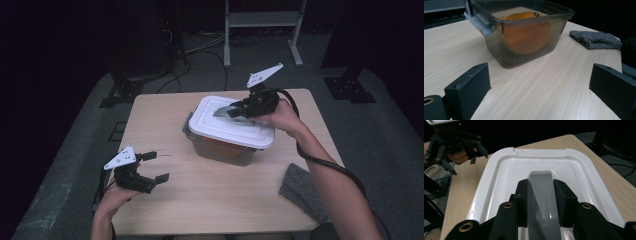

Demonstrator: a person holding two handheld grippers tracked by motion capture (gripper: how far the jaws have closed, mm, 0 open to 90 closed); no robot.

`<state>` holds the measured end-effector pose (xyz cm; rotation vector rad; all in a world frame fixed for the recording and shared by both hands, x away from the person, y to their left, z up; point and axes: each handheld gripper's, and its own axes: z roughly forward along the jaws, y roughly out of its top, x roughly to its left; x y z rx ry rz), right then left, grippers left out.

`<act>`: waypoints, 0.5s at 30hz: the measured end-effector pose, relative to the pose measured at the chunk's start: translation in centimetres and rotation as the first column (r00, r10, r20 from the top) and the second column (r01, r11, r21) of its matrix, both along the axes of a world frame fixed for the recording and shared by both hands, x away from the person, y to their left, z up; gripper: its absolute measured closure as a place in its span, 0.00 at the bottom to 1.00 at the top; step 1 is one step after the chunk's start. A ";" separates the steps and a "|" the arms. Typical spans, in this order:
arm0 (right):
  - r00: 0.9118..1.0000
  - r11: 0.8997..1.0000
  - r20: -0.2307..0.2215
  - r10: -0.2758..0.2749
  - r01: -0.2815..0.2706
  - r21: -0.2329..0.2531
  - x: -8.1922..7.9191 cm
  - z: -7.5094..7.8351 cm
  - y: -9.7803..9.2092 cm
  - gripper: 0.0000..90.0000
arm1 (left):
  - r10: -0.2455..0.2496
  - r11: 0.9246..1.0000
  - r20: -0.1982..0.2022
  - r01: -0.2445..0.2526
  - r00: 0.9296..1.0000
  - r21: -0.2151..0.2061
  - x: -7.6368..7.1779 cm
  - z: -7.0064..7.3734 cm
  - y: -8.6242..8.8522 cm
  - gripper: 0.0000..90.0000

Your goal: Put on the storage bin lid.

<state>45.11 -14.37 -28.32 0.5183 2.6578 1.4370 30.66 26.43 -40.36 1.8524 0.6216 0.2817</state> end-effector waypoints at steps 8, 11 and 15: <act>1.000 1.000 -0.001 0.008 -0.008 -0.007 0.9 -0.7 1.1 0.73 | 0.000 1.000 0.002 0.000 1.000 -0.003 -0.1 0.0 0.1 0.03; 1.000 1.000 -0.001 0.007 -0.007 -0.011 1.2 -1.0 1.4 0.73 | 0.000 1.000 0.003 0.000 1.000 -0.004 -0.1 0.1 0.1 0.03; 1.000 1.000 -0.003 0.012 -0.012 -0.018 1.5 -1.5 1.7 0.73 | 0.001 1.000 0.003 -0.001 1.000 -0.006 -0.1 0.1 0.1 0.03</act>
